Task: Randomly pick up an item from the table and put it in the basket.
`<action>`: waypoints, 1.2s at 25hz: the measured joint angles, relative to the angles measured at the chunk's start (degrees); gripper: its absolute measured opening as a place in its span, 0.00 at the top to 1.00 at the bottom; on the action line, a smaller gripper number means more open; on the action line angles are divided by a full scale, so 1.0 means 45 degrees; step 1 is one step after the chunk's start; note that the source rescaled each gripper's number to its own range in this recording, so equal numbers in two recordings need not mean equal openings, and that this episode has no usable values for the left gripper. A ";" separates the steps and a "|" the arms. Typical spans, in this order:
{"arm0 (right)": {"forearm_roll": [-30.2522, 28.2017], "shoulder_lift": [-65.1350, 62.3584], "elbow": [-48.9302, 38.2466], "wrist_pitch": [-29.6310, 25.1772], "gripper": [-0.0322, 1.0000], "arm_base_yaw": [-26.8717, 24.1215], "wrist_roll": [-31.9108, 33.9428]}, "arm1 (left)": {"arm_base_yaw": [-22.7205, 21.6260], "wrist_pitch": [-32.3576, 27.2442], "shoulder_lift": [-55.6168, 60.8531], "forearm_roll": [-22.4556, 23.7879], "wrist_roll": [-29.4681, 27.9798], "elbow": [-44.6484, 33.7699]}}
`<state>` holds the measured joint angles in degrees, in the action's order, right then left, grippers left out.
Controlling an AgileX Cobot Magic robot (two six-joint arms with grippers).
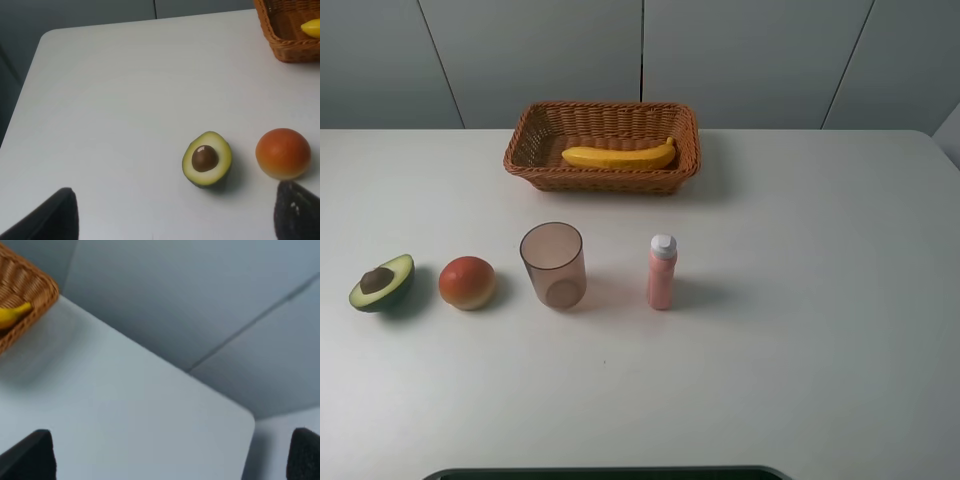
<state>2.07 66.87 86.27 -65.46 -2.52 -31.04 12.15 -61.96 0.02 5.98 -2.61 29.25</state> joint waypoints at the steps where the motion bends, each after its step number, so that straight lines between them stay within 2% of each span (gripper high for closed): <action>1: 0.0000 -0.0481 -0.0121 -0.0229 0.00 -0.0308 0.0233 | 0.0000 0.0000 0.0000 0.0000 0.0000 0.0000; 4: 0.0000 -0.2391 -0.0827 -0.0593 0.00 -0.0962 0.1026 | 0.0000 0.0000 0.0000 0.0000 0.0000 0.0000; 10: -0.0159 -0.6738 -0.3348 -0.0937 0.00 -0.1061 0.3156 | 0.0000 0.0000 0.0000 0.0000 0.0000 0.0000; 15: -0.0295 -0.9856 -0.6291 -0.0774 0.00 -0.0954 0.4735 | 0.0000 0.0000 0.0000 0.0000 0.0000 0.0000; 20: -0.0588 -1.2383 -0.8784 -0.0650 0.00 -0.0237 0.5687 | 0.0000 0.0000 0.0000 0.0000 0.0000 0.0000; 25: -0.0663 -1.4380 -1.0786 -0.0641 0.00 -0.0076 0.6210 | 0.0000 0.0000 0.0000 0.0000 0.0000 0.0000; 30: -0.0642 -1.4823 -1.2129 -0.0645 0.00 -0.0076 0.6499 | 0.0000 0.0000 0.0000 0.0000 0.0000 0.0000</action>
<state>-0.82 0.17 31.69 -68.37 -2.87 -1.79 12.15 -61.96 0.02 5.98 -2.61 29.25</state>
